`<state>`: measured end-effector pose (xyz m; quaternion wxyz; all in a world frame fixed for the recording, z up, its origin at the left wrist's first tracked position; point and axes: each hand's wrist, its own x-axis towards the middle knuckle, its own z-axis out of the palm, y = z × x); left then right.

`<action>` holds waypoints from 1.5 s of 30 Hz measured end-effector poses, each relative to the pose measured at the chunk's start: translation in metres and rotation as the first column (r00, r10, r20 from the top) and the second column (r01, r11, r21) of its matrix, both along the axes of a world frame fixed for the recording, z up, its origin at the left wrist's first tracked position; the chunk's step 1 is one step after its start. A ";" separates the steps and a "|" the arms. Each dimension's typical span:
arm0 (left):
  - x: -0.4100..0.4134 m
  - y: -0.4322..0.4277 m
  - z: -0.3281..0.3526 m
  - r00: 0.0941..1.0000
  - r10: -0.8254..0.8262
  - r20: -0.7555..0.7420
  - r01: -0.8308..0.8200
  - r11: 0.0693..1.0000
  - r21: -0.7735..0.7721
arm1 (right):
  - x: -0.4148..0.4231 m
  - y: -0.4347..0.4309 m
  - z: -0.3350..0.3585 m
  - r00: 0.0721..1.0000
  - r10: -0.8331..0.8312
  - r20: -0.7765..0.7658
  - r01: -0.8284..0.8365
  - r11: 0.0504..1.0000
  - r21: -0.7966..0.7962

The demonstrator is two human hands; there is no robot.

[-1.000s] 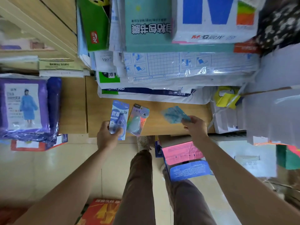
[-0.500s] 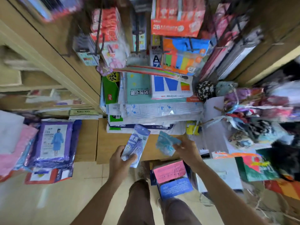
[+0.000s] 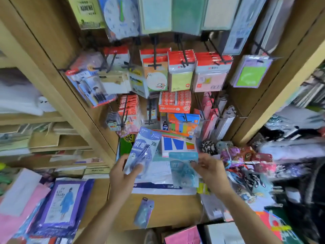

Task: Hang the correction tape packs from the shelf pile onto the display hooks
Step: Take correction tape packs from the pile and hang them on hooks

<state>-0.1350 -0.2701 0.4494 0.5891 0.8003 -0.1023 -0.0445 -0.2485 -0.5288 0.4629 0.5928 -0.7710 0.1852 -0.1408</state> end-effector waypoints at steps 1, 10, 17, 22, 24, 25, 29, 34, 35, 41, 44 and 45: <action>0.007 -0.005 0.019 0.999 -0.011 0.053 0.012 0.999 -0.032 | 0.006 -0.005 0.019 0.998 0.011 0.054 -0.010 1.000 -0.013; 0.053 -0.047 0.173 0.913 -0.013 0.408 0.096 0.978 -0.185 | 0.061 -0.035 0.171 0.918 0.062 0.391 -0.003 0.989 -0.149; 0.080 -0.052 0.278 0.768 0.090 0.634 0.093 0.964 -0.250 | 0.095 -0.044 0.281 0.801 0.148 0.580 0.004 0.967 -0.253; 0.114 -0.053 0.333 0.667 0.212 0.714 0.032 0.949 -0.313 | 0.115 -0.041 0.353 0.708 0.158 0.689 0.040 0.964 -0.262; 0.127 -0.055 0.352 0.614 0.270 0.742 -0.018 0.944 -0.329 | 0.124 -0.042 0.377 0.681 0.143 0.718 0.067 0.964 -0.256; 0.134 -0.055 0.360 0.575 0.305 0.759 -0.055 0.940 -0.336 | 0.128 -0.043 0.388 0.678 0.137 0.722 0.082 0.962 -0.260; 0.168 -0.054 0.388 0.480 0.383 0.789 -0.155 0.923 -0.353 | 0.145 -0.043 0.427 0.708 0.118 0.696 0.152 0.937 -0.315; 0.202 -0.063 0.405 0.491 0.353 0.796 -0.203 0.935 -0.290 | 0.177 -0.035 0.466 0.670 0.094 0.737 0.161 0.950 -0.268; 0.208 -0.067 0.404 0.493 0.327 0.806 -0.213 0.944 -0.252 | 0.184 -0.034 0.473 0.669 0.086 0.738 0.161 0.953 -0.256; 0.231 -0.085 0.391 0.490 0.258 0.833 -0.357 0.931 -0.078 | 0.226 -0.031 0.498 0.689 0.096 0.718 0.185 0.935 -0.302; 0.237 -0.089 0.389 0.458 0.267 0.848 -0.406 0.912 -0.068 | 0.241 -0.032 0.504 0.691 0.106 0.715 0.211 0.917 -0.340; 0.238 -0.090 0.389 0.441 0.268 0.856 -0.420 0.905 -0.067 | 0.244 -0.031 0.505 0.691 0.110 0.715 0.217 0.911 -0.350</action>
